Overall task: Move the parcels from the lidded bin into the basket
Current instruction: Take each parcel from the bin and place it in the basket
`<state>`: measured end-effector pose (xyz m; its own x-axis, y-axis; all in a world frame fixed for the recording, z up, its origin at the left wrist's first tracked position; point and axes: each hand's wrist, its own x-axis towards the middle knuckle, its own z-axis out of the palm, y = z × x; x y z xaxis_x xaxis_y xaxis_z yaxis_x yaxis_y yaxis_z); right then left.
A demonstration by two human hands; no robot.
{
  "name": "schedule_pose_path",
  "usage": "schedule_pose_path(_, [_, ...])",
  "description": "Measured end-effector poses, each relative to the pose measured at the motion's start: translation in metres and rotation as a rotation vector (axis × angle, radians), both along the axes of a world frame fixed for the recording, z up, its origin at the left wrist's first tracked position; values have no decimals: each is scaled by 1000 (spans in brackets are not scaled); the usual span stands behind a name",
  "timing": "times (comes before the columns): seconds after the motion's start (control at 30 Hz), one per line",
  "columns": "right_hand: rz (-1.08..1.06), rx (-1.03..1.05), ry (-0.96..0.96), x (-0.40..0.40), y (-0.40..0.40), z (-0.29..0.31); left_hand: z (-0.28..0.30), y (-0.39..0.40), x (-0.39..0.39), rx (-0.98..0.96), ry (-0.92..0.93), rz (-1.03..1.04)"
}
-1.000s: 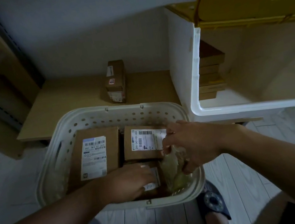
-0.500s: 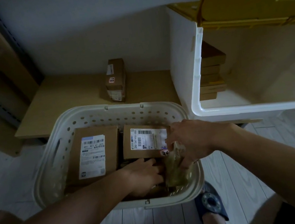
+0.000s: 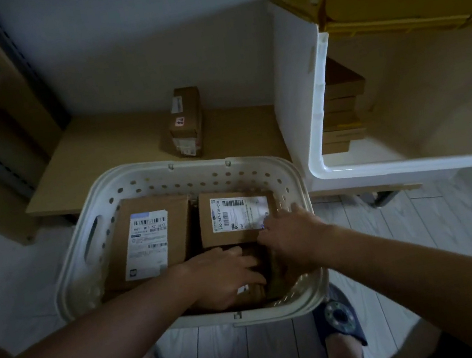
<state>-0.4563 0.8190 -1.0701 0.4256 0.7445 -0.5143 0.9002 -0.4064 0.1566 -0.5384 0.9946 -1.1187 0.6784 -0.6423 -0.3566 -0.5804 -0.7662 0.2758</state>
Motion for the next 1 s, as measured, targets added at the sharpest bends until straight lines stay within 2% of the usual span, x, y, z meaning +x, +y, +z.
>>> schedule_pose_path(0.07, [8,32,71,-3,0,-10,-2,-2,-2,41,15,-6])
schedule_pose_path(0.17, [-100,63,298,3,0,-3,-4,-2,-5,35,-18,-12])
schedule_pose_path(0.2, [-111,75,306,5,-1,0,-5,-1,-6,34,-22,-10])
schedule_pose_path(0.37, [-120,158,241,1,1,-8,0,1,-7,-3,-33,-8])
schedule_pose_path(0.53, [-104,156,243,2,3,-7,15,14,-2,39,13,126])
schedule_pose_path(0.73, [-100,140,213,7,5,0,26,23,-5,-46,-171,348])
schedule_pose_path(0.87, [-129,307,159,18,5,34,54,31,1,-175,-317,487])
schedule_pose_path(1.0, [-160,542,168,21,-2,73,86,44,7,-283,-373,581])
